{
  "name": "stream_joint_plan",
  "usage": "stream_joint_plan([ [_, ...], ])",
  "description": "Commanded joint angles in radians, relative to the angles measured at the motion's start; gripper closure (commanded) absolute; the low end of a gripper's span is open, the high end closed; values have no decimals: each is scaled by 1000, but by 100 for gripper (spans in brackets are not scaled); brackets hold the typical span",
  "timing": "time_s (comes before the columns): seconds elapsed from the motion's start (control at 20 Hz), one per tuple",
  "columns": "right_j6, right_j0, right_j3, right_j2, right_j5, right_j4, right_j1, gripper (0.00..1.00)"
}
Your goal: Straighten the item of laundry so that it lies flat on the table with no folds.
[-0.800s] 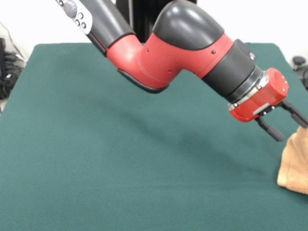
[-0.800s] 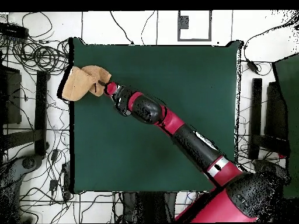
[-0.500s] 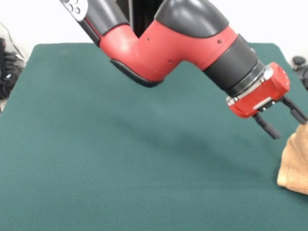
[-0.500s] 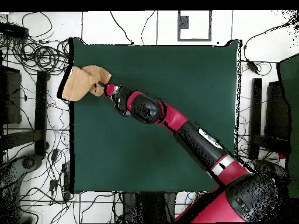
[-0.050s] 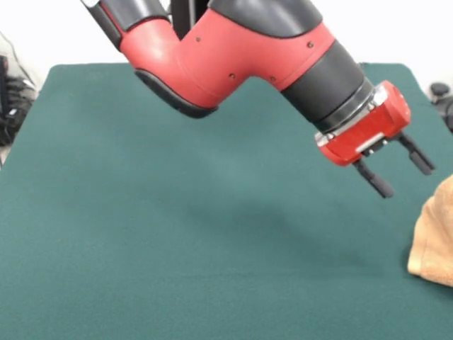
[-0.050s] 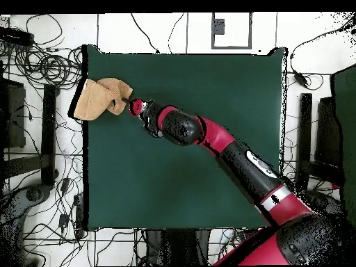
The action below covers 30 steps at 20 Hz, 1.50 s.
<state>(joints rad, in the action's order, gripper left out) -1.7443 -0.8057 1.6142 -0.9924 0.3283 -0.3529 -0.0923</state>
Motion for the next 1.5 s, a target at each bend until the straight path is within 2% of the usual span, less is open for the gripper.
stream_joint_plan([
  [0.05,174,27,-120,57,94,-71,94,0],
  [0.25,187,36,-162,25,56,-91,187,0],
  [0.5,153,77,-203,16,11,-121,213,0],
  [0.8,198,111,-294,-18,131,-79,260,0],
  [1.0,172,125,-297,-45,176,-41,254,0],
  [1.25,97,148,-279,-44,176,-33,200,0],
  [1.5,78,173,-304,-46,189,-17,207,0],
])
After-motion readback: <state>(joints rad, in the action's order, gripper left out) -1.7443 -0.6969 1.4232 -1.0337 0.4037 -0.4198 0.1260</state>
